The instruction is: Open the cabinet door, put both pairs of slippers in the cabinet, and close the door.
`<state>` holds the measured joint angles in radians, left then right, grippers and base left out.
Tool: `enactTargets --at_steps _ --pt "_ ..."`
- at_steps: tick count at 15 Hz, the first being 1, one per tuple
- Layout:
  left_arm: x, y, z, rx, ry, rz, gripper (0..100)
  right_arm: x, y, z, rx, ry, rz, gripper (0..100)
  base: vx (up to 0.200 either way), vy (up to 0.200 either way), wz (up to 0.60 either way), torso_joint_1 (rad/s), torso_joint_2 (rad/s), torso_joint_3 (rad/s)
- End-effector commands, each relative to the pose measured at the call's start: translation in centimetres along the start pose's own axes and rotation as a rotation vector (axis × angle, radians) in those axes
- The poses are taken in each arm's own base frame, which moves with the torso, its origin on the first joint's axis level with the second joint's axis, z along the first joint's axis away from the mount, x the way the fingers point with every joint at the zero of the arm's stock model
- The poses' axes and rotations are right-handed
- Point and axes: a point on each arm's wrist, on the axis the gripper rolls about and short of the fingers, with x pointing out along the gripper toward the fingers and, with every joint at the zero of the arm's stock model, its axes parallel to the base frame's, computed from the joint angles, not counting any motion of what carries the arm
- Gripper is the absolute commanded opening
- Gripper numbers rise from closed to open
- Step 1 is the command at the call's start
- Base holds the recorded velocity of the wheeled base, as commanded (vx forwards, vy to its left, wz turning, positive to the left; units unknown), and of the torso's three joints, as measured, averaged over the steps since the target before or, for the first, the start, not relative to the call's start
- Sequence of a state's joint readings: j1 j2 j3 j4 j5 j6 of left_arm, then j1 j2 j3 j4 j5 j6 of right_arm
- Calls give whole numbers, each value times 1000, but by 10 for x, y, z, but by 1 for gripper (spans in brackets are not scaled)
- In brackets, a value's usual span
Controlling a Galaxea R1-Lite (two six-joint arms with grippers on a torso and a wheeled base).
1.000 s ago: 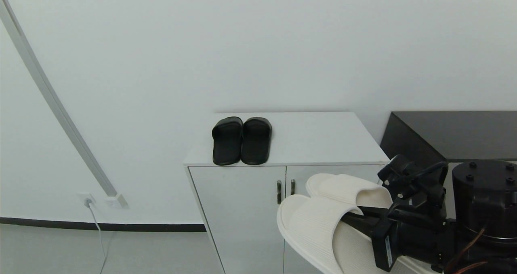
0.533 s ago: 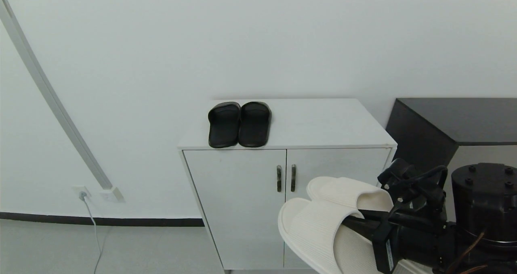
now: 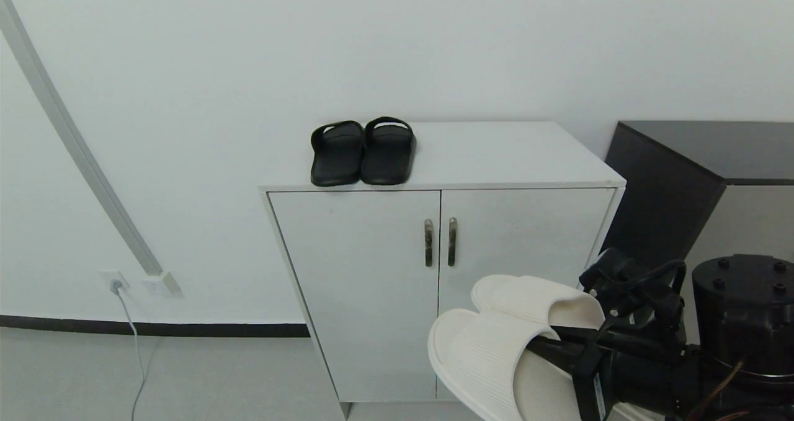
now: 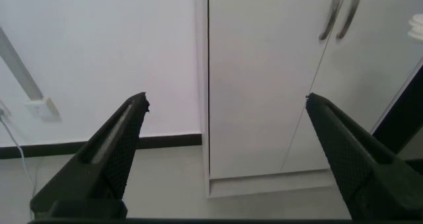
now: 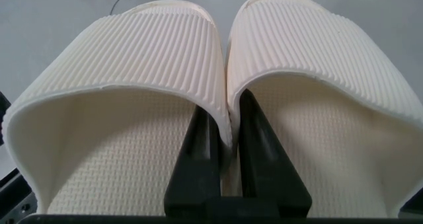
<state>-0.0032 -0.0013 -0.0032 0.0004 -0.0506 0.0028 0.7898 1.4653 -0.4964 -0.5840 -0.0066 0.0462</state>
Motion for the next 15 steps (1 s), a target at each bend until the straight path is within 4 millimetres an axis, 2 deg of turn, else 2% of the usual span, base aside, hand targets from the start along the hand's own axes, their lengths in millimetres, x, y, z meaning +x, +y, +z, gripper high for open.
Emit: enactTargets --at_steps 1,9,15 --pt "0 0 0 0 1 0 100 1 0 -1 0 6 0 0 0 0 0 -173 491 315" --pt "0 0 0 0 1 0 100 1 0 -1 -2 6 -1 0 0 0 0 -146 477 330" --pt "0 0 0 2 1 0 100 0 0 -3 -2 11 0 0 0 0 0 -71 448 374"
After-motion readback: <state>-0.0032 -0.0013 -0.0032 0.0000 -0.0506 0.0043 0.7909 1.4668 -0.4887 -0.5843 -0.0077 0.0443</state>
